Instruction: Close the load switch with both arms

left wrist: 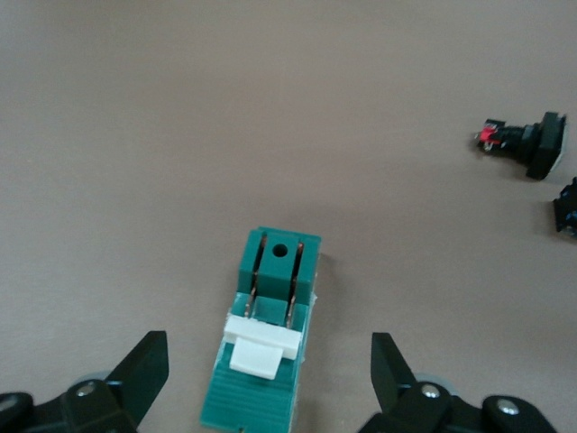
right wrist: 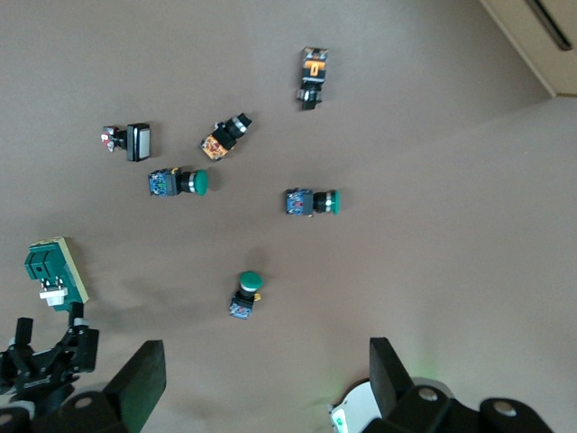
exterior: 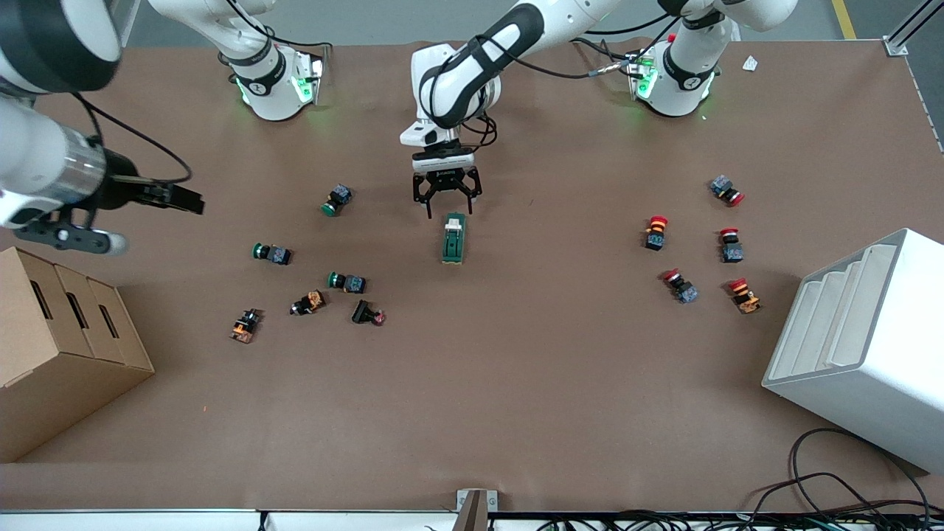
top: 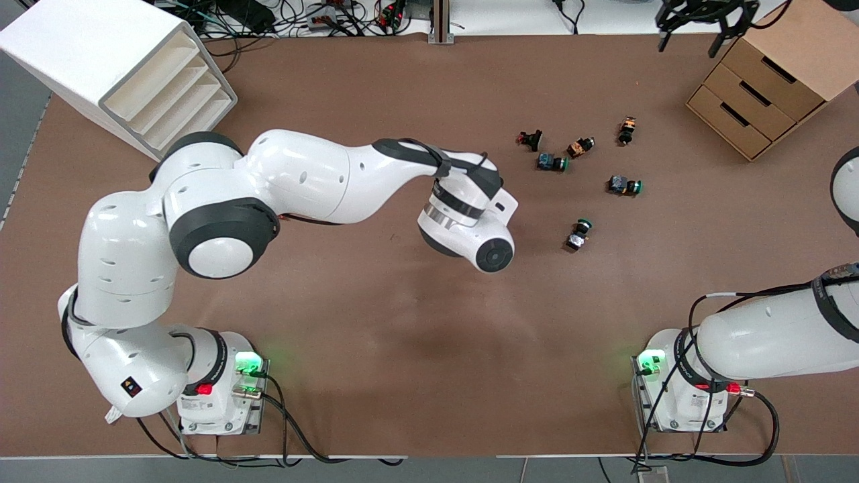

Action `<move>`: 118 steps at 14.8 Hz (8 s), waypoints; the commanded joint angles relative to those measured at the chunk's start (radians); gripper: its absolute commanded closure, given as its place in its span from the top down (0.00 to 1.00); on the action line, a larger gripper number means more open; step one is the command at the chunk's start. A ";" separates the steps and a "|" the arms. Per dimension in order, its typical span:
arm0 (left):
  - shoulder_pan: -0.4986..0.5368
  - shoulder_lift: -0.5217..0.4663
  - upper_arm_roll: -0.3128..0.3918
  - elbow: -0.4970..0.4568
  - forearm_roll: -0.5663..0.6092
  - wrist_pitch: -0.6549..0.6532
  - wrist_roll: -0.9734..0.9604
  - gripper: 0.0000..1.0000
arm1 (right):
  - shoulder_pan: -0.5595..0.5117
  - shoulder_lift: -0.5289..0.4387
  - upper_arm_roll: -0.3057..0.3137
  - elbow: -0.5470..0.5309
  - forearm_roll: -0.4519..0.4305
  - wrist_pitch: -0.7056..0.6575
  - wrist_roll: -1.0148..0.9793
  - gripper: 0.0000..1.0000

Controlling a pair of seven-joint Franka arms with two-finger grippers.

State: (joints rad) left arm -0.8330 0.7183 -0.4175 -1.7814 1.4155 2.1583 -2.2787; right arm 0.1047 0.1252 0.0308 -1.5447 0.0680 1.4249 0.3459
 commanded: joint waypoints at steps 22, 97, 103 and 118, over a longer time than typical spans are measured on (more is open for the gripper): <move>-0.054 0.188 0.016 -0.006 0.410 -0.150 -0.248 1.00 | 0.581 0.353 -0.005 -0.235 0.187 0.735 0.814 1.00; 0.405 -0.330 -0.043 0.402 -0.968 -0.379 1.339 1.00 | -0.209 0.071 -0.011 0.101 -0.079 0.085 -0.472 1.00; 0.613 -0.413 -0.049 0.401 -0.994 -0.433 1.747 1.00 | -0.215 0.076 -0.008 0.158 -0.070 0.028 -0.467 1.00; 0.862 -0.572 0.161 0.389 -1.392 -0.506 2.123 1.00 | -0.086 0.021 -0.140 0.129 -0.070 -0.008 -0.464 1.00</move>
State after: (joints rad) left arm 0.0446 0.2190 -0.3429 -1.3469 0.0989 1.6666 -0.2615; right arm -0.0230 0.1794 -0.0623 -1.3944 0.0022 1.4267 -0.1183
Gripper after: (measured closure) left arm 0.000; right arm 0.000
